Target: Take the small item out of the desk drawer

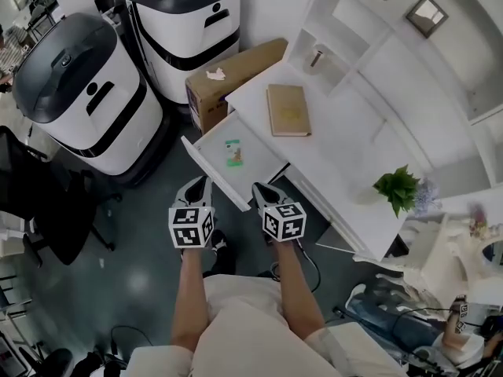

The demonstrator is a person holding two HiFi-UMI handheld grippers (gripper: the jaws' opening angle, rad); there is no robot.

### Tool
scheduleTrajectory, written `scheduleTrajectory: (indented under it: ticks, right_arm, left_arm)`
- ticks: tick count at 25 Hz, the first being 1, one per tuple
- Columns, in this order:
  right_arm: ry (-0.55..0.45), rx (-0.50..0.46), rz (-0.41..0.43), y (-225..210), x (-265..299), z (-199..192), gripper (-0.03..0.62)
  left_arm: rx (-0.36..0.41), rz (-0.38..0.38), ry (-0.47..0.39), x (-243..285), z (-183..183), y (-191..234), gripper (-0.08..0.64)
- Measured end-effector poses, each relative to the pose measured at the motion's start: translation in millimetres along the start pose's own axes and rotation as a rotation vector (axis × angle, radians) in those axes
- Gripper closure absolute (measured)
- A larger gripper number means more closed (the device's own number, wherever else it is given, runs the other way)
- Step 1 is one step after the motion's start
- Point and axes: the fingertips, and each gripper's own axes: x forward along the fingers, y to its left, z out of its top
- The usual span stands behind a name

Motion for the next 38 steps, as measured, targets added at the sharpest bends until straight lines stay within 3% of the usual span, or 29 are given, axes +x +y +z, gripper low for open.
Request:
scheduleTrajectory:
  ticks: [15,23,38]
  right_arm:
    - [0.068,0.009,-0.152,-33.6,60.9,-0.6,0.568]
    - [0.086,0.015,-0.147,-56.5,120.0,16.1,0.568]
    - [0.221,0.005,-0.166,-102.2,176.3,15.2,0.568]
  left_arm:
    - [-0.083,-0.074,0.060,69.6,-11.0,38.7,0.543]
    - [-0.008,-0.062,0.100,114.6,-0.9,53.7,0.543]
    - [-0.089,-0.063,0.141,185.3,-0.3,73.4,0.543]
